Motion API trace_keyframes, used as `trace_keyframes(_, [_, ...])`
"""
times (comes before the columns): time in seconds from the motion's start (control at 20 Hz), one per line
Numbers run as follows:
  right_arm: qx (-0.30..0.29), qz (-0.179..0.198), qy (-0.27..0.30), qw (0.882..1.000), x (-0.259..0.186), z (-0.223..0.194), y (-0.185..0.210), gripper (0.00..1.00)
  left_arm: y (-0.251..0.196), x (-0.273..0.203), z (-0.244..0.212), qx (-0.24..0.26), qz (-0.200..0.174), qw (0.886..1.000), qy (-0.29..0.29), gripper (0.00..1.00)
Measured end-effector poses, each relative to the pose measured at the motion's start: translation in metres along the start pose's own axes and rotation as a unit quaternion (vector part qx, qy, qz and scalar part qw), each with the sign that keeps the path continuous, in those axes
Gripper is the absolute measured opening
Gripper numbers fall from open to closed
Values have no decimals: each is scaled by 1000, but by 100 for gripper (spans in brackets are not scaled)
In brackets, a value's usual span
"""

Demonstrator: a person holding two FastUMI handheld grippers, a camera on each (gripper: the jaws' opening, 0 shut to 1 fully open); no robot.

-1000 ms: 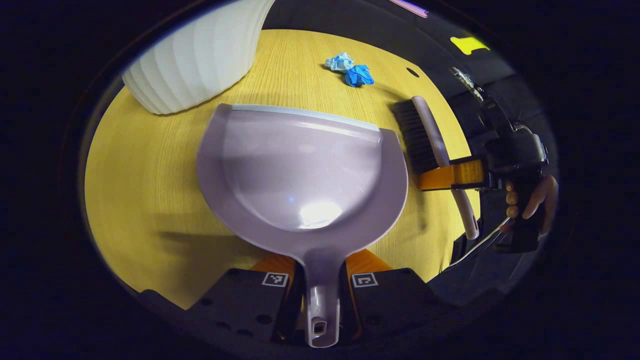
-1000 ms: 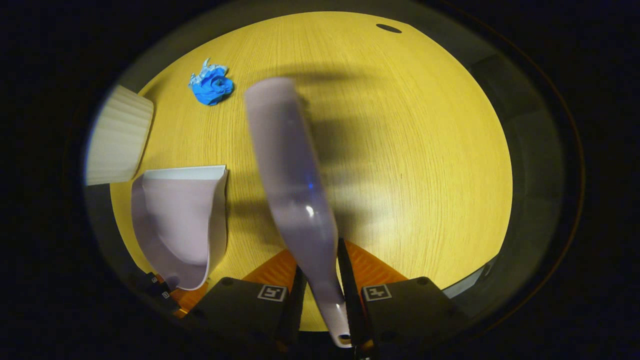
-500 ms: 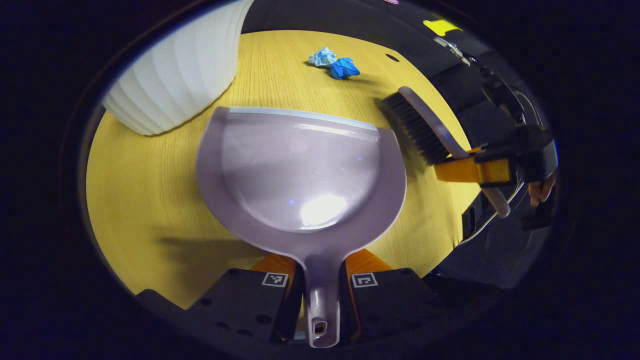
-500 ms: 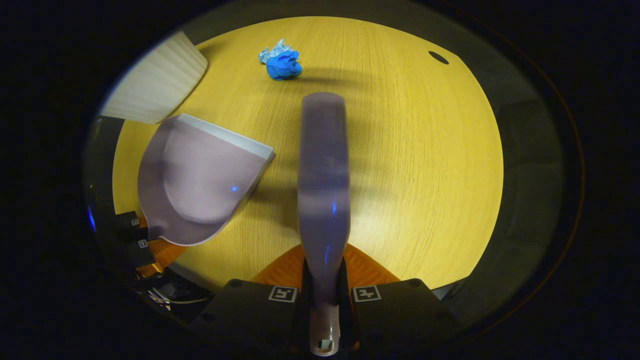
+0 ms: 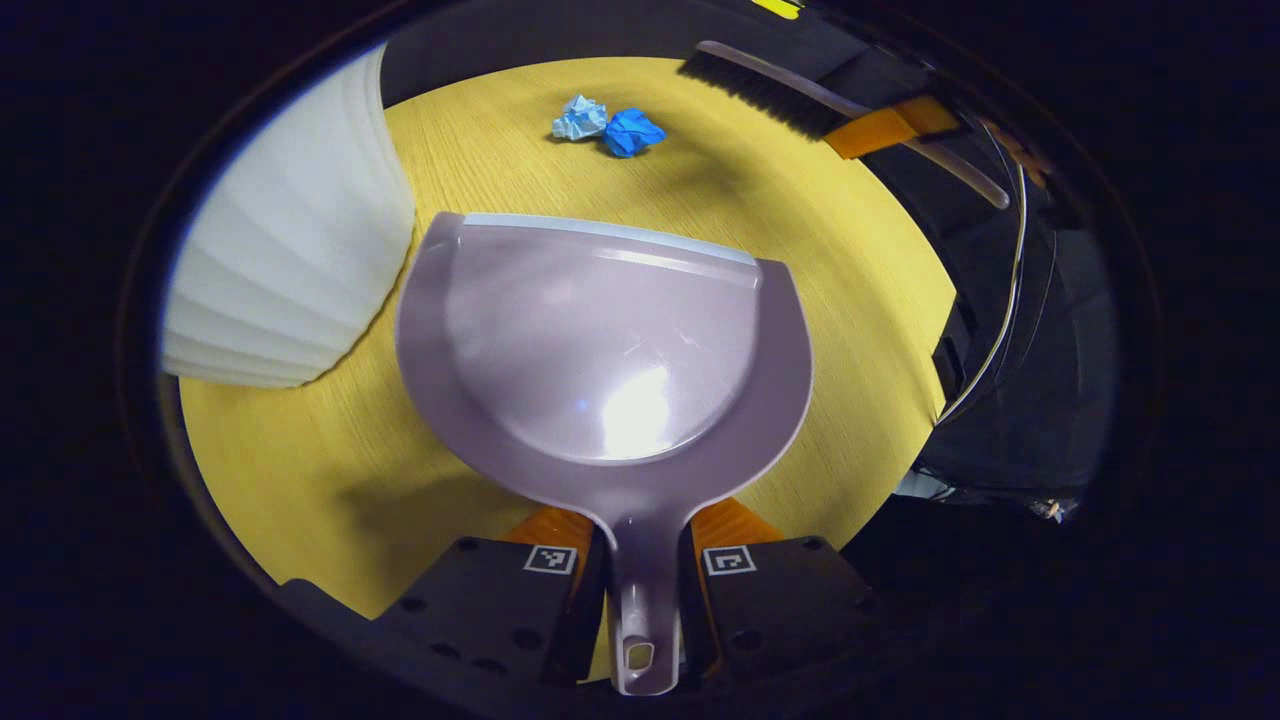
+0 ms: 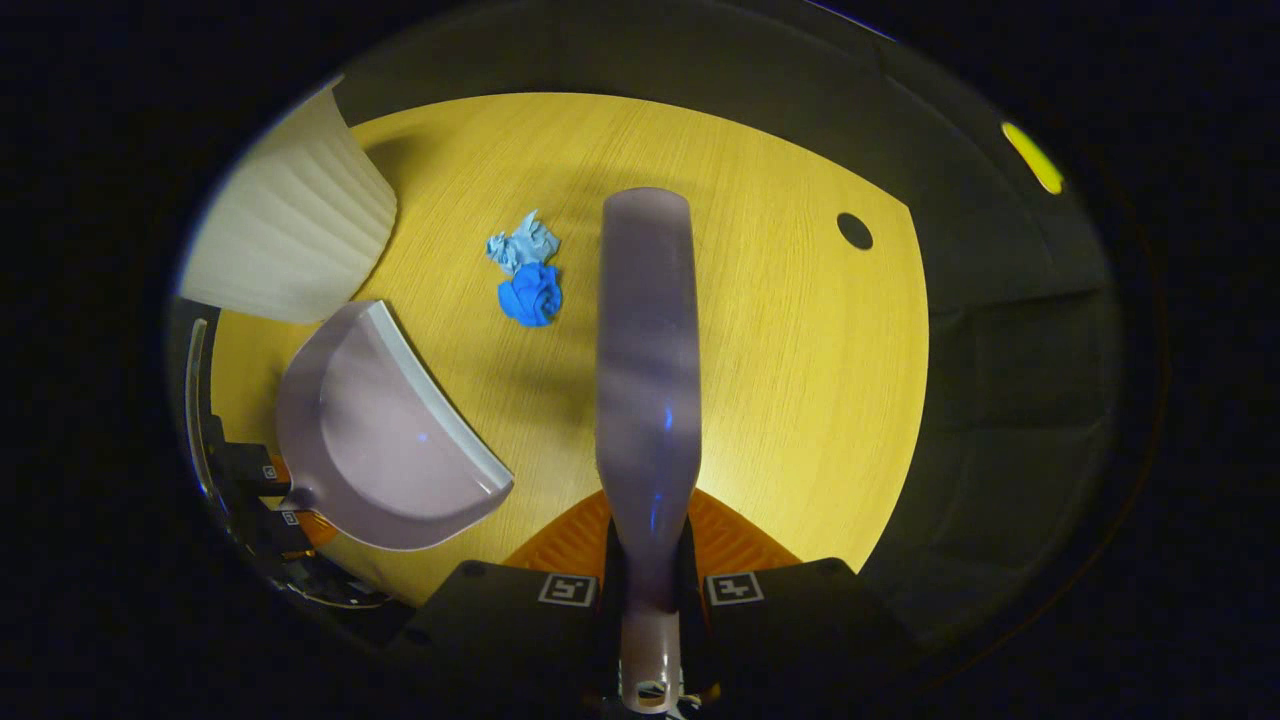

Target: Pick up the small broom and dustpan from the desktop, sweep the trash into the dustpan with the broom, and then empty the trash into the garbage bin.

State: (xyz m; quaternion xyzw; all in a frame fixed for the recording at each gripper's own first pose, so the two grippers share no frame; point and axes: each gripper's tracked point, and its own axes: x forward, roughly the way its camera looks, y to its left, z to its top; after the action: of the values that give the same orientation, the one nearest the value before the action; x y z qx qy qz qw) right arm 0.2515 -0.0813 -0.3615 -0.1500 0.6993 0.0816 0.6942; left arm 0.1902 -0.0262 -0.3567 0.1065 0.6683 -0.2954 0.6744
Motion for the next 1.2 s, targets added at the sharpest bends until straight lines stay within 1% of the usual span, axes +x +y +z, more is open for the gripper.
trace_keyframes(0.1, [-34, -17, -11, 999, 14, 33, -6, 26, 8, -4, 9, 7, 2, 1000, 4, 30])
trace_keyframes(0.15, [-42, -16, -13, 999, 24, 47, -4, 26, 12, -7, 12, 10, 6, 1000, 7, 30])
trace_keyframes(0.3, [-66, -3, -1, 998, 48, 69, -2, 25, 24, -7, 26, 21, 14, 1000, 18, 30])
trace_keyframes(0.45, [-96, 8, 3, 995, 74, 83, 6, 25, 33, -5, 33, 32, 23, 999, 31, 30])
trace_keyframes(0.6, [-132, 24, 12, 991, 87, 78, 14, 25, 41, -7, 38, 44, 33, 998, 41, 30])
trace_keyframes(0.7, [-173, 38, 12, 984, 85, 71, 26, 25, 48, -6, 43, 56, 43, 997, 43, 30])
trace_keyframes(0.75, [-208, 50, 13, 977, 83, 63, 29, 25, 51, -6, 47, 63, 48, 996, 38, 30])
trace_keyframes(0.85, [-272, 78, 40, 958, 74, 35, 38, 25, 46, -1, 50, 77, 46, 996, 29, 30])
trace_keyframes(0.9, [-293, 97, 49, 950, 70, 25, 45, 25, 45, -2, 46, 79, 44, 996, 24, 30])
trace_keyframes(0.95, [-300, 109, 51, 946, 66, 22, 50, 26, 45, -4, 45, 78, 40, 996, 19, 30])
trace_keyframes(1.0, [-297, 121, 47, 946, 64, 24, 51, 26, 44, -4, 43, 78, 34, 996, 13, 30])
trace_keyframes(1.05, [-289, 131, 46, 947, 69, 26, 42, 26, 50, -3, 43, 76, 32, 997, 6, 30])
trace_keyframes(1.1, [-291, 123, 42, 948, 73, 29, 33, 26, 52, -5, 38, 78, 33, 996, 3, 30])
trace_keyframes(1.15, [-290, 125, 38, 948, 74, 35, 29, 26, 50, -6, 34, 79, 30, 996, 0, 30])
trace_keyframes(1.2, [-278, 124, 46, 952, 75, 37, 14, 26, 49, -5, 32, 74, 27, 997, -5, 30])
